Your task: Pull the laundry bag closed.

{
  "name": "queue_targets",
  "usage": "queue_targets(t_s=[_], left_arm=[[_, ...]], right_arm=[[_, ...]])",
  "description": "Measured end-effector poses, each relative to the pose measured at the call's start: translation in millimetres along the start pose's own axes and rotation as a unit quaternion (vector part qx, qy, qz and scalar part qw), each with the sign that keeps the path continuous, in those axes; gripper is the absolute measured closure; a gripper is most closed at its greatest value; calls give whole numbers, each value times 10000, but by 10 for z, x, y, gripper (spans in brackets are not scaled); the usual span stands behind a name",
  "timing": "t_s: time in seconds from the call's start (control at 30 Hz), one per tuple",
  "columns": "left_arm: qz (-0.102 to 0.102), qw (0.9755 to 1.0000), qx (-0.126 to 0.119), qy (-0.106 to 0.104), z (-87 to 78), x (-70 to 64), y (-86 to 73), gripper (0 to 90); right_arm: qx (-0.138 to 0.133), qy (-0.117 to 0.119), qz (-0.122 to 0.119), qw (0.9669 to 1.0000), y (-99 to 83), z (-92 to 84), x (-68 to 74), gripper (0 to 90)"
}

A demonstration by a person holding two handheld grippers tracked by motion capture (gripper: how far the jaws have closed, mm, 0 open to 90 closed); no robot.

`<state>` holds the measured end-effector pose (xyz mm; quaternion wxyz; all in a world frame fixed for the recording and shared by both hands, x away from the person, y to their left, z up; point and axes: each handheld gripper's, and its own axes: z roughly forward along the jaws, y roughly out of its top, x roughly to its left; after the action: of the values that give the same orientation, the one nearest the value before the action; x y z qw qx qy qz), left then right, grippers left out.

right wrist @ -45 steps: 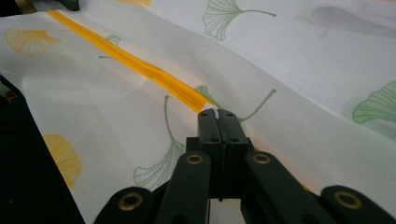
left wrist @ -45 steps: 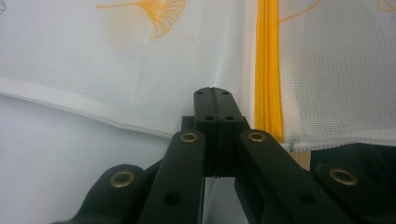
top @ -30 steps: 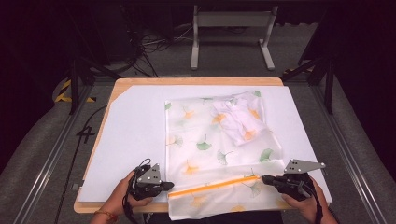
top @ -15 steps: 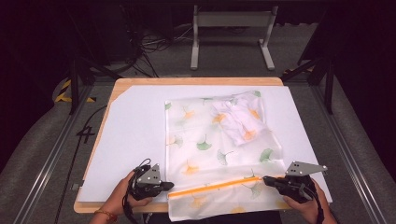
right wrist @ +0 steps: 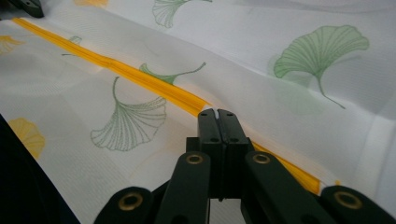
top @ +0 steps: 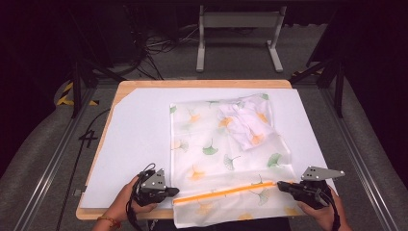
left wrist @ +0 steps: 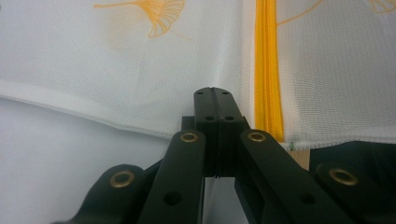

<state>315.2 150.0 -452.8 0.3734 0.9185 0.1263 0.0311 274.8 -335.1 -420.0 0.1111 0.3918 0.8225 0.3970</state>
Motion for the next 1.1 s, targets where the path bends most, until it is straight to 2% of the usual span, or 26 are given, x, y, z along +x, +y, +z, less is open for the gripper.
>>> queue_targets(t_s=[0.17, 0.47, 0.93, 1.1], left_arm=[[-17, 10000, -19, -2, 3, -1, 1, 900], [-38, 10000, -35, -2, 4, -3, -1, 900], [-16, 10000, -37, -17, 4, 5, -2, 900], [-33, 10000, -45, -7, 5, 0, -2, 900]], right_arm=[[-32, 30, 1, 10000, -3, -16, -13, 900], [-57, -162, 5, 9999, -35, -52, -85, 900], [-106, -246, 229, 9994, -92, -135, -182, 900], [-110, -265, 206, 9994, -92, -144, -186, 900]])
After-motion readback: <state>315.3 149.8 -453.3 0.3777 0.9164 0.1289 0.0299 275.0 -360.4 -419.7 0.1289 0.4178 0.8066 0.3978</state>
